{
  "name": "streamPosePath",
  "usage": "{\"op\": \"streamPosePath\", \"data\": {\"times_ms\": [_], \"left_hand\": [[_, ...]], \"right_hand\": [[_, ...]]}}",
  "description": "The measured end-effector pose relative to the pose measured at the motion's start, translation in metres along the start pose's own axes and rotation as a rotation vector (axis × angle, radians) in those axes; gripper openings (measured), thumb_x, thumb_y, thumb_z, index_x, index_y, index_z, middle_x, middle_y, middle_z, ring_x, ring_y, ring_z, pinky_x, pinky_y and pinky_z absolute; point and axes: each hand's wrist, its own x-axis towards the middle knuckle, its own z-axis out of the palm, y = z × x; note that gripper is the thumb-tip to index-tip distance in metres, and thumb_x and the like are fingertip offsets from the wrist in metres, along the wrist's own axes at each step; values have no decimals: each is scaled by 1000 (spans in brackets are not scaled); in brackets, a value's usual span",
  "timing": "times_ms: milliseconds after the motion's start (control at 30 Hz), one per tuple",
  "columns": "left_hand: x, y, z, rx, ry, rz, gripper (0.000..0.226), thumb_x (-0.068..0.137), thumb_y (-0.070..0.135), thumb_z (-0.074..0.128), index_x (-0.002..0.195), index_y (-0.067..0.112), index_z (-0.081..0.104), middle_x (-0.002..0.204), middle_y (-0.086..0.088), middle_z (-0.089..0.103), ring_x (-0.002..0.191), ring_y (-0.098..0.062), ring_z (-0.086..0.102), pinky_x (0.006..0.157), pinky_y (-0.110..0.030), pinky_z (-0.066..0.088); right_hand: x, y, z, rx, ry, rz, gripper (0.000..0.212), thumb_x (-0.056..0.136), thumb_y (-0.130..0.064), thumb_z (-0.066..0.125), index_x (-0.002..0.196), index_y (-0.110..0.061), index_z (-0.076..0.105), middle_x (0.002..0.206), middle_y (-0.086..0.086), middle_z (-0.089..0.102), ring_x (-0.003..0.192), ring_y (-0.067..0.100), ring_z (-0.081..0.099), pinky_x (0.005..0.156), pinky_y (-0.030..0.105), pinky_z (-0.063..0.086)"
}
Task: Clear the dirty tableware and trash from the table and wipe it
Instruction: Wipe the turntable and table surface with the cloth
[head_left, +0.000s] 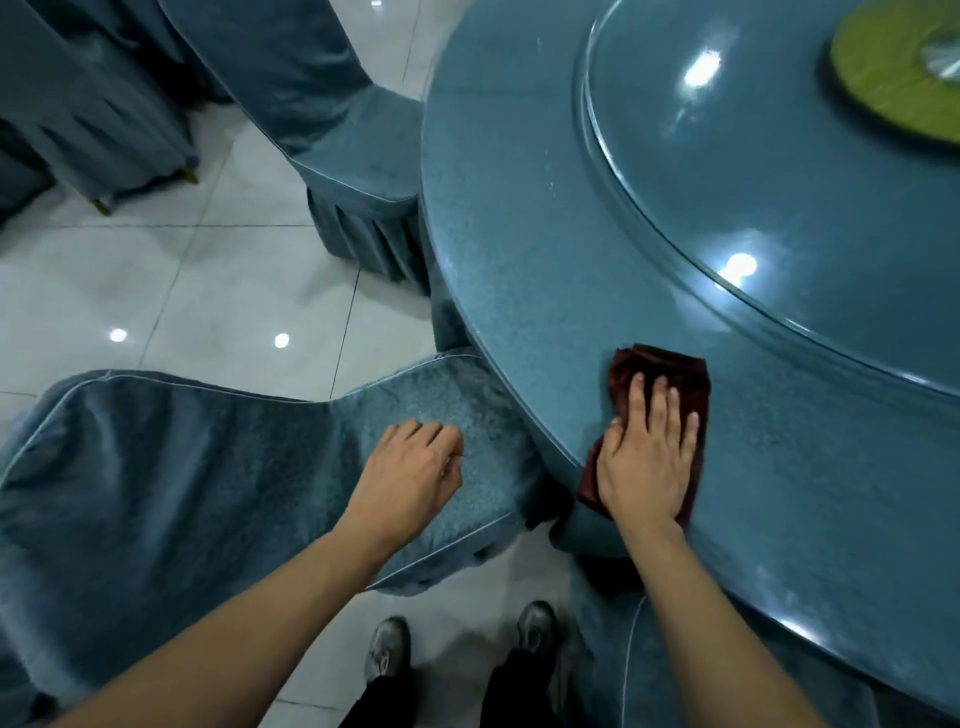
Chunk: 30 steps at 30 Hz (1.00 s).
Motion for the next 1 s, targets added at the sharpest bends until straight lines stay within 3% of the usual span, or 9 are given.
{"op": "streamPosePath", "data": {"times_ms": [267, 400, 500, 667, 900, 1000], "left_hand": [[23, -72, -14, 47, 37, 134, 14, 92, 37, 60, 88, 24, 62, 80, 9, 66, 80, -21, 56, 76, -38, 45], [42, -127, -28, 110, 72, 231, 26, 95, 34, 45, 81, 21, 62, 72, 5, 67, 74, -23, 56, 74, -38, 45], [57, -179, -40, 138, 61, 339, 21, 93, 31, 50, 80, 20, 62, 72, 3, 66, 73, -24, 56, 72, -37, 45], [78, -275, -55, 129, 14, 494, 7, 86, 27, 66, 83, 23, 62, 73, 6, 63, 72, -20, 54, 70, -34, 45], [92, -388, -40, 63, -114, 443, 22, 71, 18, 84, 81, 26, 66, 68, 11, 64, 63, -16, 54, 61, -31, 49], [103, -424, -29, 52, -112, 463, 20, 70, 16, 82, 76, 26, 65, 64, 11, 60, 59, -17, 54, 57, -30, 48]], "right_hand": [[38, -97, 24, 0, -35, -115, 64, 97, -37, 29, 158, -20, 26, 164, 9, 26, 152, 23, 20, 125, 47, 8], [69, -166, 44, -8, -34, -56, 62, 101, -37, 29, 160, -21, 18, 166, 7, 18, 154, 22, 12, 125, 46, 3], [91, -198, 55, -31, -13, 19, 63, 101, -40, 28, 160, -22, 16, 167, 7, 17, 154, 22, 11, 126, 46, 3], [100, -209, 65, -43, 104, 89, 69, 92, -45, 22, 157, -24, 30, 163, 6, 30, 151, 20, 22, 125, 44, 10], [99, -211, 66, -94, 123, 97, 65, 94, -43, 27, 157, -26, 29, 162, 5, 32, 150, 20, 25, 126, 42, 11], [99, -210, 67, -108, 143, 103, 63, 95, -42, 29, 157, -28, 30, 161, 3, 33, 150, 20, 26, 125, 41, 11]]}}
